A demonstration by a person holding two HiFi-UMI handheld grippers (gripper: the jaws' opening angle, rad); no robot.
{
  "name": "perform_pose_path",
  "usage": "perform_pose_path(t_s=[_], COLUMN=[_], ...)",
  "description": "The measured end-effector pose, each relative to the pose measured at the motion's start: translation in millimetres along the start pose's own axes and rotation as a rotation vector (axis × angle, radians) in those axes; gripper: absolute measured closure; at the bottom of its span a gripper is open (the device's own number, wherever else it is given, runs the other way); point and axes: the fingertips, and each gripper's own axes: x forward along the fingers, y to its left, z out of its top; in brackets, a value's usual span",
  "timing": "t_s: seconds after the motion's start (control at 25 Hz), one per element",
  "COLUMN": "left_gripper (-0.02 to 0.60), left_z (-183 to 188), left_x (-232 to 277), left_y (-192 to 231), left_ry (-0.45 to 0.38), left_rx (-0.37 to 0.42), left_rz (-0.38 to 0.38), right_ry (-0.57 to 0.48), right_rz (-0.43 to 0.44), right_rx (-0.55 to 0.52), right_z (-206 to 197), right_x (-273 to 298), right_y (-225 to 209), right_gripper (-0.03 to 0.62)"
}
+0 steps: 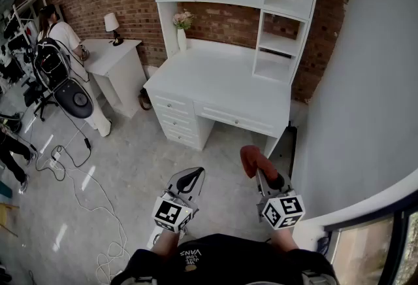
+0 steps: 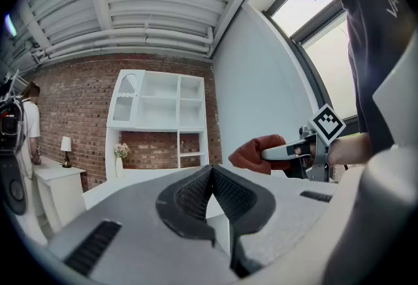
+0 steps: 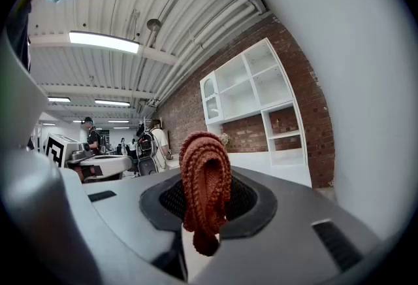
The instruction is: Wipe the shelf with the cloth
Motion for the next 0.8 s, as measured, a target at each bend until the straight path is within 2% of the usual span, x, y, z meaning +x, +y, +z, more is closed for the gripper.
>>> perform_pose_path(t_s=[0.48, 0.8], left_gripper=[0.575, 0.575], left_z=[-9, -24], left_x=[9, 27], left_y=[-1, 35], left_ry=[0.033, 0.041], left_rx=[-0.006, -0.033], left_rz=[0.016, -0.005], right_ry=[-0.010, 0.015], right_rz=[0.031, -0.001], right_rx=[0.014, 0.029], right_z=[5, -4], right_x=[7, 47], right_y=[-11, -14], right_gripper=[0.500, 0.500])
